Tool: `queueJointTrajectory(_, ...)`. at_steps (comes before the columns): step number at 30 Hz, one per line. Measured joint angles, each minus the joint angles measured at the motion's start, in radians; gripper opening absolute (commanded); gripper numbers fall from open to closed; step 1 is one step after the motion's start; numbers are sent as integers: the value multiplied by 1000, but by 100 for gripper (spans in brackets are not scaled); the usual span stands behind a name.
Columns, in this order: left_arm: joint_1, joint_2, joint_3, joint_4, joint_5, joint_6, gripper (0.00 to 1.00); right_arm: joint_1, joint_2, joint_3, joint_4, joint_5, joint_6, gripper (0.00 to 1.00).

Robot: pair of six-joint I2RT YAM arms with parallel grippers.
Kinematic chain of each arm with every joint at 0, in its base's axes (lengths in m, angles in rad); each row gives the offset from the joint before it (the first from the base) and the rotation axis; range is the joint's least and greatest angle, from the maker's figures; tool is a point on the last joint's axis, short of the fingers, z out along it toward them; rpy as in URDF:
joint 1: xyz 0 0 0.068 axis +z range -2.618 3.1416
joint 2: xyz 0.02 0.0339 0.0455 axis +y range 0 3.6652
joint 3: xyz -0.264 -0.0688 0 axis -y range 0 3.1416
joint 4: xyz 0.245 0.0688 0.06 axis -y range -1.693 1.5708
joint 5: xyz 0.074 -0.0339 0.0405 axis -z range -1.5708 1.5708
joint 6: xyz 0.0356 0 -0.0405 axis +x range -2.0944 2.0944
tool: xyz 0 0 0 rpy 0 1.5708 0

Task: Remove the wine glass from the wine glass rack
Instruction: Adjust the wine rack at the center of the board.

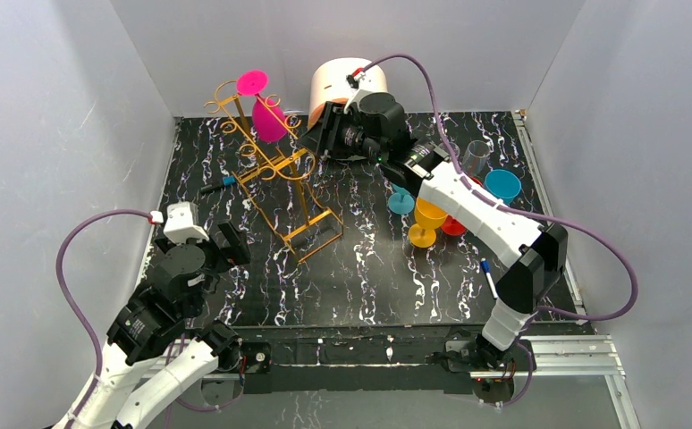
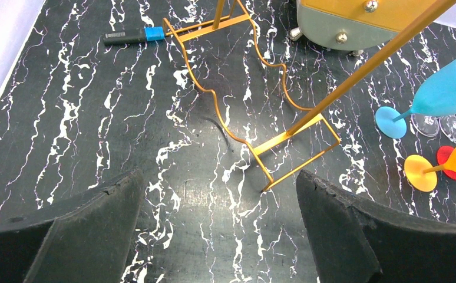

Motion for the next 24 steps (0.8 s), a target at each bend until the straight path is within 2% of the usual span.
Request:
queueJointTrajectory(3, 0, -5, 0, 0, 0, -1, 98, 0, -2, -1, -8, -13, 17, 43)
queueJointTrajectory(8, 0, -6, -1, 0, 0, -3, 98, 0, -54, -41, -9, -48, 42, 41)
queueJointTrajectory(11, 0, -3, -1, 1, 3, -3, 98, 9, -121, -93, 9, -120, 61, 40)
queueJointTrajectory(13, 0, 6, -1, 2, 9, -6, 98, 27, -170, -139, 34, -182, 76, 43)
queueJointTrajectory(16, 0, 17, -1, 3, 19, -12, 98, 44, -177, -144, 42, -221, 75, 58)
queueJointTrajectory(19, 0, 21, -1, 3, 26, -14, 98, 45, -186, -145, 37, -150, 45, 66)
queueJointTrajectory(24, 0, 24, -1, 5, 45, -12, 98, 32, -195, -128, 36, 18, -21, 70)
